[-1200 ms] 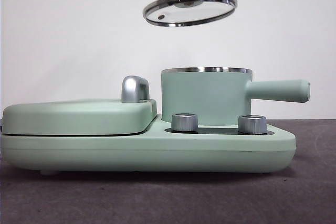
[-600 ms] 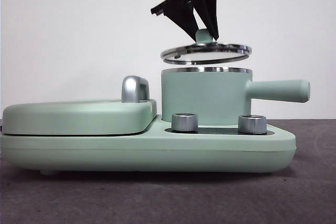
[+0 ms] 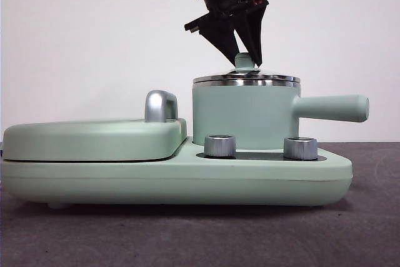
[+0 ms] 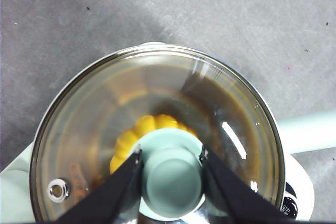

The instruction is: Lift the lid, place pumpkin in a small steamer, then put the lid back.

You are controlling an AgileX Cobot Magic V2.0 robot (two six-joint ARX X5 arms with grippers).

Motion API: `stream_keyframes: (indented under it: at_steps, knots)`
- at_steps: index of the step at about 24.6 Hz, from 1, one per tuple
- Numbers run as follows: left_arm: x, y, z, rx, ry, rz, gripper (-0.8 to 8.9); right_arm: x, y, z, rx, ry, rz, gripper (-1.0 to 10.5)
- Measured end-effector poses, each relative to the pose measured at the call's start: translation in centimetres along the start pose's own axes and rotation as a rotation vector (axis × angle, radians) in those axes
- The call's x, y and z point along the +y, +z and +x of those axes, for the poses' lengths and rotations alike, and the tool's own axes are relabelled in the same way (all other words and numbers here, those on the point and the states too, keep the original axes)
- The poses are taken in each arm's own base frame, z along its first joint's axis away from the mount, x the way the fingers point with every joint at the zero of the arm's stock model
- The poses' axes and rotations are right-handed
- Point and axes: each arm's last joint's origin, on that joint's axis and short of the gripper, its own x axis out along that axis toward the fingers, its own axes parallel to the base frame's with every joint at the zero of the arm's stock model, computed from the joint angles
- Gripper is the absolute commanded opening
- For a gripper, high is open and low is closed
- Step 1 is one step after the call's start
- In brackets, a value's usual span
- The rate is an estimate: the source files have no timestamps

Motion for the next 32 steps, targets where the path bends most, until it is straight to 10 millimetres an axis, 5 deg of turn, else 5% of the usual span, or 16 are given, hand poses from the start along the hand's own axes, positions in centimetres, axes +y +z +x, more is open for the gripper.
stream_keyframes:
  at_steps: [3,7,9,13,19,22,32]
  knots:
    - [0.0,0.0,0.0,0.001,0.0,-0.001,0.39,0.0,0.2,0.0,-0.017,0.003,-0.001,5.5]
    - [0.0,-0.1,0.0,0.01,0.003,-0.043,4.66,0.1,0.3,0.0,-0.032,0.006,0.006,5.5]
    - [0.2,-0.2,-0.1,0.018,0.007,-0.068,5.33,0.1,0.3,0.0,-0.032,0.006,0.014,5.5]
    - [0.4,-0.9,-2.3,0.059,0.014,-0.122,5.31,0.1,0.3,0.0,-0.032,0.004,0.019,5.5]
    - [-1.1,-2.2,-13.7,-0.152,0.014,-0.124,5.3,0.1,0.3,0.0,-0.032,0.004,0.019,5.5]
    - [-1.6,-4.7,-16.6,-0.134,0.013,-0.126,5.3,0.1,0.3,0.0,-0.032,0.004,0.019,5.5]
    - [-3.0,-16.2,-21.6,-0.119,0.016,-0.091,5.27,0.0,0.2,0.2,-0.027,0.003,0.02,5.5]
